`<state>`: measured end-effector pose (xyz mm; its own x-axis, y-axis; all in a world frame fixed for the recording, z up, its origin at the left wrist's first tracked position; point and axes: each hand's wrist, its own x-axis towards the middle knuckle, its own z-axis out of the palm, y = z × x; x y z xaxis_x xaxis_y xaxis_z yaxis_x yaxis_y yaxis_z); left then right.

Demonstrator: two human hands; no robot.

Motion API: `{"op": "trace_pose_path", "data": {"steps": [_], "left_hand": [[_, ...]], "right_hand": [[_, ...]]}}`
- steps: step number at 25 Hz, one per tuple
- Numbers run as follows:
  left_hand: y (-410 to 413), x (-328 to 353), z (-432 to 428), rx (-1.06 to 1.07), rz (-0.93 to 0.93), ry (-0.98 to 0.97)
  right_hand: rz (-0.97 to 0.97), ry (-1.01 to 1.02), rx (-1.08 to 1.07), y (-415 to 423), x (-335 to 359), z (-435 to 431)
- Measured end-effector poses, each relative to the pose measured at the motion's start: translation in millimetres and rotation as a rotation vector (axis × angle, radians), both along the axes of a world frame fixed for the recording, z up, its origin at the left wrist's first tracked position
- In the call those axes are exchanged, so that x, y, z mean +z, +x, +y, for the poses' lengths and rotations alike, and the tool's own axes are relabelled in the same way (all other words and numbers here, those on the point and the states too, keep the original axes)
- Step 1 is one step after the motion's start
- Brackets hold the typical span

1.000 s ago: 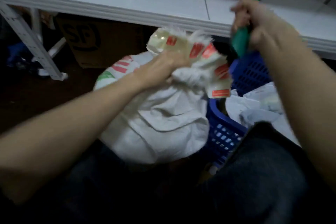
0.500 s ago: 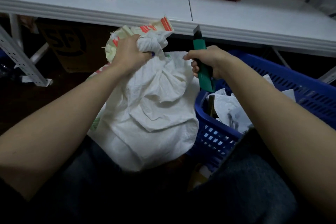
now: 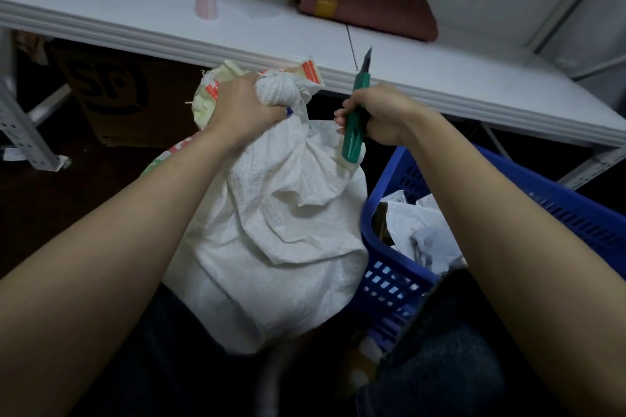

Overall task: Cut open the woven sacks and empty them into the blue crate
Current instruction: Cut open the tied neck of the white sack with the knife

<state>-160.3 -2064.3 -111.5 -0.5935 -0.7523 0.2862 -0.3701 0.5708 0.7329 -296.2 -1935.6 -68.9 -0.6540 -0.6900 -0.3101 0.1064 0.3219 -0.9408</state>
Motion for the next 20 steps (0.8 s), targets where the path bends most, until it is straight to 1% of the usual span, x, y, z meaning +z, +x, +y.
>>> {"op": "trace_pose_path", "data": {"steps": [3, 5, 7, 9, 11, 12, 14, 18, 20], "left_hand": [[0.6, 4.6, -4.9, 0.005, 0.014, 0.022], [2.1, 8.1, -9.1, 0.026, 0.032, 0.037], [3.4, 9.7, -11.6, 0.045, 0.053, 0.073], [2.7, 8.4, -11.1, 0.046, 0.042, 0.071], [-1.0, 5.0, -10.5, 0.034, 0.041, 0.064], [-3.3, 3.4, -11.0, 0.032, 0.037, 0.063], [-9.2, -2.1, -13.4, 0.032, 0.019, 0.06], [-15.9, -11.2, -16.8, -0.007, -0.026, 0.056], [-17.4, -13.4, -20.7, -0.012, -0.021, 0.059]], "right_hand": [[0.099, -0.092, -0.034, -13.9, 3.0, -10.8], [0.2, -0.107, -0.057, -19.3, 0.7, -19.3], [0.304, -0.098, -0.135, -29.3, -3.2, -29.2], [0.502, -0.013, -0.208, -47.5, -5.6, -39.9], [0.717, 0.153, -0.224, -69.4, -2.7, -47.8], [0.763, 0.218, -0.223, -80.3, 0.7, -52.1], [0.793, 0.289, -0.227, -99.8, 6.7, -61.2], [0.915, 0.366, -0.288, -125.8, 2.7, -78.8], [0.938, 0.377, -0.283, -132.1, -3.2, -84.9]]}}
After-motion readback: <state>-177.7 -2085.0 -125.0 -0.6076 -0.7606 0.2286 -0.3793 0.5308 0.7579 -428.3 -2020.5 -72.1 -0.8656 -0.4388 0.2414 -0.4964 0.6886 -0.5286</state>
